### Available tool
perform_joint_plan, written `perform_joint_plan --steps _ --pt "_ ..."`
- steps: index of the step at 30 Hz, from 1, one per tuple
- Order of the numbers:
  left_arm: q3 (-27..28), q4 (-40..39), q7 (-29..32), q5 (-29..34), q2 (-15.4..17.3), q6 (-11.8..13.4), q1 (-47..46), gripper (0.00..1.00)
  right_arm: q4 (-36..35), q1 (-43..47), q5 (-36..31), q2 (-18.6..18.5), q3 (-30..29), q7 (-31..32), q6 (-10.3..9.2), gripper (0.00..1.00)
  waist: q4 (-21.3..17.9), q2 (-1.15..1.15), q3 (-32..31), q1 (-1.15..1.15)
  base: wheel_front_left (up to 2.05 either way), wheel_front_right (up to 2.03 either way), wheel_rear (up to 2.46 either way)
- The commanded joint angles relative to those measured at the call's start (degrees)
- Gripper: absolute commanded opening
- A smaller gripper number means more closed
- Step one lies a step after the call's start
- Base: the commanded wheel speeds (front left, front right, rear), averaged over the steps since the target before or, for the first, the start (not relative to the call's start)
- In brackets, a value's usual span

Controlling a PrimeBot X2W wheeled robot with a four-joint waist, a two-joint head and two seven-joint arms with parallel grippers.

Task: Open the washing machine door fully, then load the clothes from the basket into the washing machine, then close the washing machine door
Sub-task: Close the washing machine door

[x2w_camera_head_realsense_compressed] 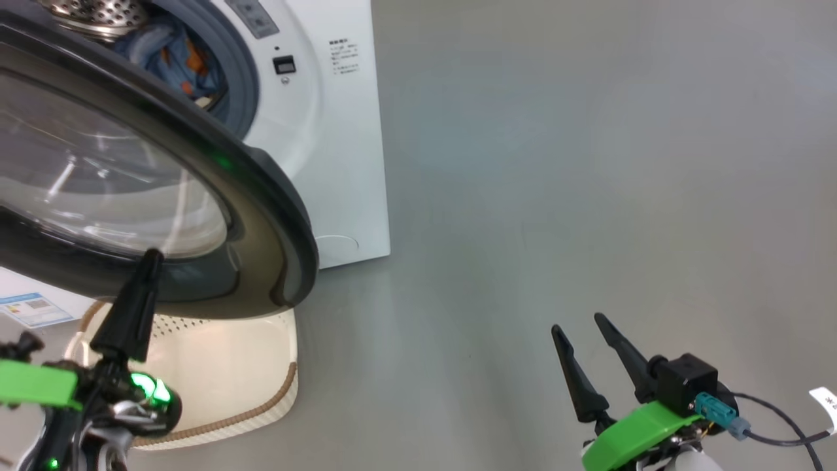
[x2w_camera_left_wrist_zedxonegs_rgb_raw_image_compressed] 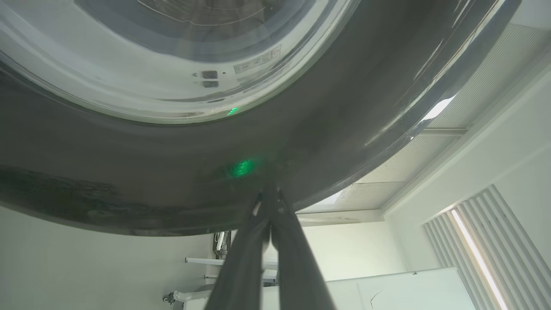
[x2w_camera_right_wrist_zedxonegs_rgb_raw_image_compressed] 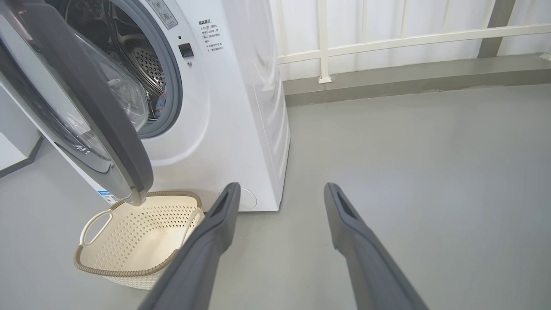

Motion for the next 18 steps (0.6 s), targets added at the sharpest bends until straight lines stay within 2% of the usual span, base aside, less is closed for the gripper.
perform_joint_plan --steps 1,18 --pt "1.8 -2.2 -1.4 -0.5 1.5 -0.6 0.9 0.00 -0.9 0.6 -0.2 0.2 1.1 -0.3 0.16 1.00 0.8 0.00 -1.1 0.00 0.00 0.00 0.00" --pt "0.6 -7.6 -14.7 -0.7 1.5 -0.6 12.9 0.00 -0.4 1.7 0.1 0.3 1.7 -0.3 0.16 1.00 1.1 0.00 -4.7 0.00 0.00 0.00 0.00"
